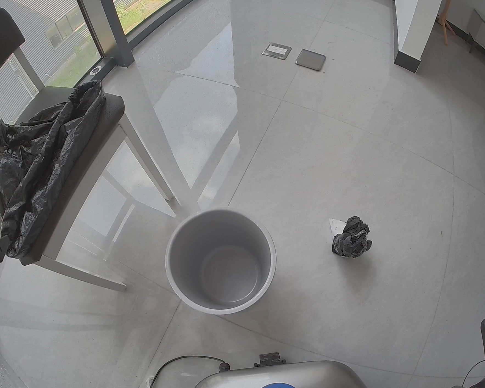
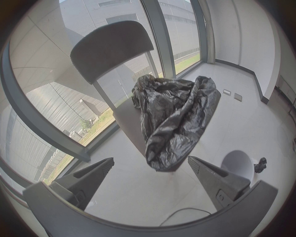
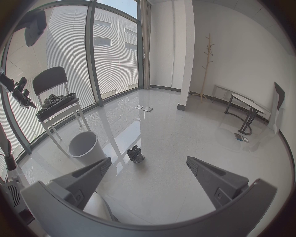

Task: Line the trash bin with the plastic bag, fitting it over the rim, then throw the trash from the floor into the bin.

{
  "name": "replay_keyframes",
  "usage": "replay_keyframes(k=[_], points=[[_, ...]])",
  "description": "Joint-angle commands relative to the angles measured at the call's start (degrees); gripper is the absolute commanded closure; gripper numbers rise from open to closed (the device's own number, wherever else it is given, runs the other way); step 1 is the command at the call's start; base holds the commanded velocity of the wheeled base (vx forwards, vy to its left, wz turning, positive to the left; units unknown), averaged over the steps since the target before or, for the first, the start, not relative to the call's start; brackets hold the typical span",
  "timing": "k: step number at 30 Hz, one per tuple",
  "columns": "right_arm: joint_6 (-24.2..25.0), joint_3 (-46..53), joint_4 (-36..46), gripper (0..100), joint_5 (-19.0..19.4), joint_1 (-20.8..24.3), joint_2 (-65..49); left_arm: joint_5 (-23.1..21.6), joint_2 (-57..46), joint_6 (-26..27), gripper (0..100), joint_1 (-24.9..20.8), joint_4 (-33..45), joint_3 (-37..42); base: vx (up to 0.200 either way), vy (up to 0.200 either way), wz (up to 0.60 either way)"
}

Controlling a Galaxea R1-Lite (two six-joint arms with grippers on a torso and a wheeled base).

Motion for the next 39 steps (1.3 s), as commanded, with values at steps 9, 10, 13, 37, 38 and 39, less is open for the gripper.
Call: replay_keyframes(k=[9,10,13,37,38,39], points=[[-1.8,1.0,-0.1,0,1.9,0.0,-0.9,7.8,6.9,1.2,0,-1.6,-10.6,1.6,0.0,0.0,0.0],[-2.0,1.0,-0.1,0,1.9,0.0,-0.9,7.8,7.1,1.4,0,-1.7,-10.7,1.6,0.0,0.0,0.0],[-2.1,1.0,-0.1,0,2.0,0.0,-0.9,7.9,8.2,2.0,0,-2.9,-11.2,2.0,0.0,0.0,0.0],[-1.6,1.0,-0.1,0,1.9,0.0,-0.9,7.0,16.8,1.8,0,-1.7,-18.7,-0.2,0.0,0.0,0.0],[-1.6,1.0,-0.1,0,1.9,0.0,-0.9,7.0,17.3,1.8,0,-1.6,-18.7,-0.6,0.0,0.0,0.0],[-1.7,1.0,-0.1,0,1.9,0.0,-0.9,7.0,17.7,1.8,0,-1.3,-18.6,-1.2,0.0,0.0,0.0]])
